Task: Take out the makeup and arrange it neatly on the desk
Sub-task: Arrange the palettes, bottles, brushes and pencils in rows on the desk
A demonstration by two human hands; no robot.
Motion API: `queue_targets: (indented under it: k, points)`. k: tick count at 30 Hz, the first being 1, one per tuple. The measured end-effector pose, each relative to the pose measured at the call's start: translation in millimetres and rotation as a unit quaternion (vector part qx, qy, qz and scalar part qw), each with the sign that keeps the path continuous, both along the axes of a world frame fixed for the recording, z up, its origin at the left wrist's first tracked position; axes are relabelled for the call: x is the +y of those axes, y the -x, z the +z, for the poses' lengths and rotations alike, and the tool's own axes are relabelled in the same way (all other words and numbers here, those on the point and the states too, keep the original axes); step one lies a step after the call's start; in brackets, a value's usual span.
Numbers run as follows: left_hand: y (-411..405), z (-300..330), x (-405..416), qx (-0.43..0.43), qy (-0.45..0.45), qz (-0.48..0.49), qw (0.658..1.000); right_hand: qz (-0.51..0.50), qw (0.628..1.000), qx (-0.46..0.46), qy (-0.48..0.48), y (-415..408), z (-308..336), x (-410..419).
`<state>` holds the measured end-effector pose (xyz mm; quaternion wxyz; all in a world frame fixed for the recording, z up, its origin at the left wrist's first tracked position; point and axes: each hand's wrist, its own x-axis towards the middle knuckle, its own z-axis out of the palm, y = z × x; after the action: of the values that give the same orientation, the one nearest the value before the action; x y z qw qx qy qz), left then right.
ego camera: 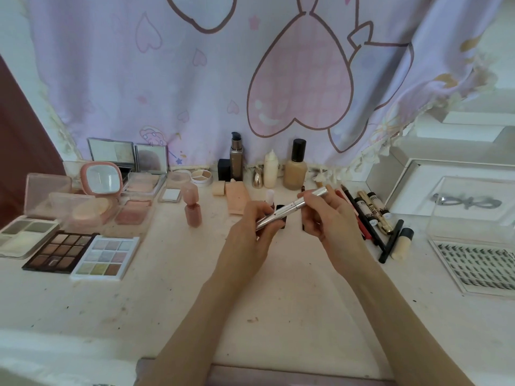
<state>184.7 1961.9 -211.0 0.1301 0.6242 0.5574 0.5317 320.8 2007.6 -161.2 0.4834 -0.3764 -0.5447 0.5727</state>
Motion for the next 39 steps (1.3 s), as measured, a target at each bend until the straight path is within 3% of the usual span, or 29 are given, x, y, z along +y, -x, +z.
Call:
queue_targets:
  k: [8,18,24,33,39]
  points:
    - [2,1,-1,0.002,0.042,-0.003,0.999,-0.04,0.994,-0.079,-0.062,10,3,-3]
    - [29,5,-17,0.086,0.032,0.018,0.996,0.049,0.969,-0.189,-0.151,32,7,-7]
    - [46,3,-21,0.043,0.033,0.084,0.995,0.023,0.968,-0.198,-0.154,60,6,-9]
    - [55,0,-8,0.049,0.068,0.15,0.985,0.096,0.933,-0.265,-0.223,86,17,5]
    - [54,-3,-4,0.091,0.076,0.183,0.976,0.033,0.885,-0.389,-0.254,97,24,18]
